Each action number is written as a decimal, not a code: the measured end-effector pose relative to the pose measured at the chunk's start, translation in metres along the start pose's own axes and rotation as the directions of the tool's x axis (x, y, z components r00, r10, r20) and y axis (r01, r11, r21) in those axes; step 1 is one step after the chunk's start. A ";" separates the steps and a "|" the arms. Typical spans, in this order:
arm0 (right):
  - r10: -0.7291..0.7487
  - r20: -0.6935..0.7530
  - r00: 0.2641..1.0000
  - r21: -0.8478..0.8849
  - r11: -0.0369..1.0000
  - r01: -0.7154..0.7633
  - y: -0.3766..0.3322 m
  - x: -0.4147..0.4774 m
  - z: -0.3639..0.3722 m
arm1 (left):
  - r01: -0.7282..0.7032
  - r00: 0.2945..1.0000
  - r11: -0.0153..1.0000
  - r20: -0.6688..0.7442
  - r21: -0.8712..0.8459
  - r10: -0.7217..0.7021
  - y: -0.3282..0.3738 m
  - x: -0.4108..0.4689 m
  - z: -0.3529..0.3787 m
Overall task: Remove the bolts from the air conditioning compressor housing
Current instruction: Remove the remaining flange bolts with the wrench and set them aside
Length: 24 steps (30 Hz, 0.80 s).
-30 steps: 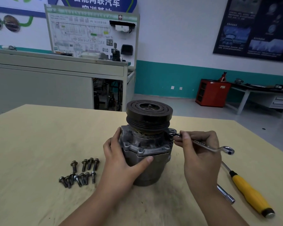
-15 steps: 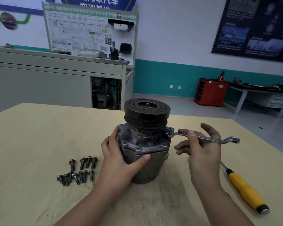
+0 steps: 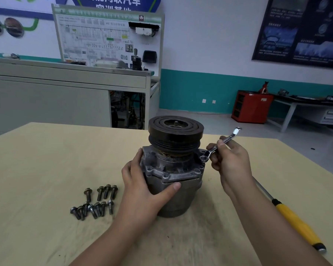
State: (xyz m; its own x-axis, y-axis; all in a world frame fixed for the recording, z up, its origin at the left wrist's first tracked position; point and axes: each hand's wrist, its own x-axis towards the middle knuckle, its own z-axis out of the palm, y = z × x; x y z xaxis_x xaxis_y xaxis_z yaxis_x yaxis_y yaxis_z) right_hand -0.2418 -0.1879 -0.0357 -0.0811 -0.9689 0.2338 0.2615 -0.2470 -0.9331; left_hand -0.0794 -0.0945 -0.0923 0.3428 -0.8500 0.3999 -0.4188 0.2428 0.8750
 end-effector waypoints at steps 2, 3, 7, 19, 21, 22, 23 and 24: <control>0.027 0.022 0.999 -0.018 0.999 -0.027 -0.001 0.004 0.005 | 0.003 1.000 1.000 0.000 -0.003 -0.003 0.000 0.000 0.000; 0.038 0.027 0.999 -0.034 0.999 -0.037 -0.001 0.006 0.006 | 0.004 1.000 1.000 0.001 -0.004 -0.004 0.000 0.000 0.000; 0.069 0.005 0.998 -0.110 0.992 -0.068 -0.002 0.010 0.010 | -0.008 1.000 1.000 -0.008 -0.006 0.008 0.000 0.000 0.001; 0.178 -0.087 0.980 0.280 0.949 -0.148 -0.011 0.010 0.008 | 0.000 1.000 1.000 -0.013 -0.007 0.000 0.001 0.000 0.002; 0.106 -0.115 0.988 0.343 0.937 -0.061 -0.012 0.005 0.005 | 0.003 1.000 1.000 -0.007 -0.007 -0.003 0.001 0.000 0.001; 0.059 -0.126 0.990 0.334 0.942 -0.013 -0.013 0.001 0.003 | 0.004 1.000 1.000 -0.004 -0.005 -0.004 0.001 0.000 0.001; 0.011 -0.136 0.991 0.313 0.949 0.032 -0.014 -0.004 0.002 | 0.006 1.000 1.000 -0.003 -0.002 -0.006 0.001 0.000 0.001; -0.035 -0.145 0.989 0.289 0.954 0.076 -0.014 -0.010 0.002 | 0.009 1.000 1.000 -0.003 0.001 -0.009 0.001 0.000 0.001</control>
State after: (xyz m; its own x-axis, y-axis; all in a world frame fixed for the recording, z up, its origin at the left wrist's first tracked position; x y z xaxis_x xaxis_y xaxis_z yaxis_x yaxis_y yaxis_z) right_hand -0.2428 -0.1746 -0.0247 -0.2291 -0.9473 0.2239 0.5212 -0.3136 -0.7938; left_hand -0.0807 -0.0946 -0.0921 0.3486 -0.8509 0.3930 -0.4167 0.2348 0.8782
